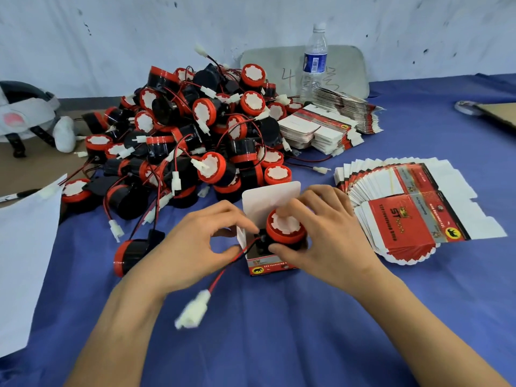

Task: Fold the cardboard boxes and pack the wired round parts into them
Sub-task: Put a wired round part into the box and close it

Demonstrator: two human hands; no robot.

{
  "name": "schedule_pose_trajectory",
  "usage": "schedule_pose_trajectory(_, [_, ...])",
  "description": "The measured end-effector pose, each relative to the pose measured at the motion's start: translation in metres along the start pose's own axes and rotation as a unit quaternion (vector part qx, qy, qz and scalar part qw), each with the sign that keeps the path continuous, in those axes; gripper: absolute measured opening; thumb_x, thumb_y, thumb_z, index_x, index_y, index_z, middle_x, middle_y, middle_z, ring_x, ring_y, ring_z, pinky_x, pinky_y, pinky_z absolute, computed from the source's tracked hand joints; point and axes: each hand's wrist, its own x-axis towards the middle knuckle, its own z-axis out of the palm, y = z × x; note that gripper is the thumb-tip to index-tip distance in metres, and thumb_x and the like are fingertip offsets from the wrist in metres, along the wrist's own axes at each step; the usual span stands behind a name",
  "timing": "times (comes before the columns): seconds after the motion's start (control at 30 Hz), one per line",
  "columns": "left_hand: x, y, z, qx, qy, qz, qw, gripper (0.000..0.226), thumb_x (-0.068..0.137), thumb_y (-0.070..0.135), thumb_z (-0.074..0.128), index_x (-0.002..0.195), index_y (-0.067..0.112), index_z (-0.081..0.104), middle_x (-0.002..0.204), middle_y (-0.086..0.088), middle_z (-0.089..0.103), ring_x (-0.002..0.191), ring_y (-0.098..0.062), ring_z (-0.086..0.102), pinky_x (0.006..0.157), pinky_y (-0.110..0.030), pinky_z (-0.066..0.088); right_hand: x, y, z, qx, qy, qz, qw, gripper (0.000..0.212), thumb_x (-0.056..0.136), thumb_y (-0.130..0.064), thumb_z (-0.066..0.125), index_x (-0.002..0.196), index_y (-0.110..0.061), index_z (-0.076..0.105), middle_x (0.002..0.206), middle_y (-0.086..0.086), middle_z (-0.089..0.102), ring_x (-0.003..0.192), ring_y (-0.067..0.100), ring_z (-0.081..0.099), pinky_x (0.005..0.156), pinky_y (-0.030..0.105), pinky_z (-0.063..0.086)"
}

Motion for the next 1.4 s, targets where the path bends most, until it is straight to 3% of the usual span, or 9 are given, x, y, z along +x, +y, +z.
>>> schedule_pose_trajectory(0.2, [-0.004,0.000,-0.007,-0.028,-0.031,-0.007,0.999,0.024,0.079,0.014,0.076,0.099,0.026,0.077,0.107,0.020,0.063,0.100,-0.002,0.063,0.086,-0.010,0.047,-0.004,-0.003,0.011,0.007,0.030,0.018,0.999,0.043,0.067,-0.048,0.073,0.091,-0.014,0.065,0.097,0.001,0.063,0.119,0.026,0.047,0.105,0.048,0.031])
schedule_pose_trajectory(0.33, [-0.002,0.002,-0.007,-0.027,0.035,-0.001,0.999,0.021,0.075,0.025,0.067,0.093,0.025,0.077,0.097,0.020,0.069,0.093,0.004,0.065,0.081,-0.009,0.047,-0.006,-0.003,0.015,0.002,0.032,0.002,0.999,0.032,0.076,-0.044,0.068,0.089,-0.014,0.071,0.104,0.004,0.062,0.116,0.026,0.046,0.105,0.052,0.032])
schedule_pose_trajectory(0.6, [0.001,0.014,0.019,0.126,0.119,0.002,0.985,0.019,0.091,0.031,0.062,0.096,0.023,0.078,0.083,0.013,0.061,0.066,-0.012,0.060,0.059,-0.041,0.051,-0.008,-0.006,0.014,-0.023,0.041,-0.043,0.998,0.026,0.086,-0.037,0.057,0.090,-0.020,0.076,0.088,-0.006,0.065,0.116,0.027,0.055,0.110,0.056,0.023])
schedule_pose_trajectory(0.83, [-0.001,0.028,0.035,0.196,0.205,-0.042,0.958,0.013,0.083,0.025,0.074,0.092,0.029,0.066,0.072,0.012,0.066,0.060,-0.012,0.060,0.046,-0.035,0.048,-0.007,-0.006,0.009,-0.033,0.032,-0.064,0.997,0.024,0.086,-0.035,0.056,0.072,-0.021,0.069,0.089,-0.007,0.067,0.121,0.027,0.055,0.111,0.057,0.020])
schedule_pose_trajectory(0.97, [0.002,0.033,0.035,0.251,0.210,-0.060,0.943,0.022,0.080,0.021,0.076,0.077,0.025,0.055,0.060,0.010,0.057,0.053,-0.012,0.051,0.041,-0.025,0.032,-0.007,-0.008,0.007,-0.040,0.010,-0.053,0.998,0.029,0.089,-0.038,0.051,0.070,-0.017,0.060,0.096,-0.007,0.069,0.125,0.028,0.052,0.110,0.061,0.020])
schedule_pose_trajectory(1.07, [0.007,0.037,0.034,0.288,0.157,-0.110,0.938,0.011,0.091,0.030,0.063,0.093,0.029,0.052,0.076,0.009,0.065,0.068,-0.015,0.058,0.047,-0.028,0.036,-0.006,-0.010,0.009,-0.034,0.006,-0.046,0.998,0.022,0.085,-0.035,0.060,0.074,-0.015,0.061,0.099,-0.005,0.068,0.123,0.027,0.053,0.106,0.060,0.028])
schedule_pose_trajectory(1.13, [0.010,0.038,0.033,0.345,0.089,-0.150,0.922,0.009,0.097,0.036,0.051,0.104,0.031,0.047,0.092,0.007,0.066,0.083,-0.018,0.062,0.054,-0.031,0.040,-0.006,-0.013,0.009,0.088,0.022,0.004,0.996,0.014,0.081,-0.025,0.062,0.082,-0.011,0.061,0.107,-0.001,0.062,0.114,0.022,0.054,0.095,0.045,0.041])
schedule_pose_trajectory(1.23, [0.016,0.042,0.030,0.401,0.024,-0.173,0.899,0.008,0.099,0.032,0.049,0.105,0.031,0.055,0.100,0.003,0.064,0.092,-0.024,0.061,0.060,-0.031,0.033,-0.004,-0.010,0.007,0.335,0.087,0.160,0.925,0.011,0.075,-0.013,0.053,0.086,-0.013,0.051,0.105,0.000,0.047,0.097,0.008,0.049,0.073,0.021,0.050])
schedule_pose_trajectory(1.4, [0.033,0.047,0.025,0.409,-0.022,-0.188,0.893,0.010,0.094,0.021,0.060,0.100,0.024,0.067,0.099,0.000,0.065,0.096,-0.025,0.061,0.063,-0.030,0.034,-0.004,0.003,0.009,0.480,0.015,0.296,0.826,0.025,0.089,-0.008,0.056,0.095,-0.032,0.053,0.093,-0.006,0.063,0.093,0.017,0.063,0.081,0.053,0.054])
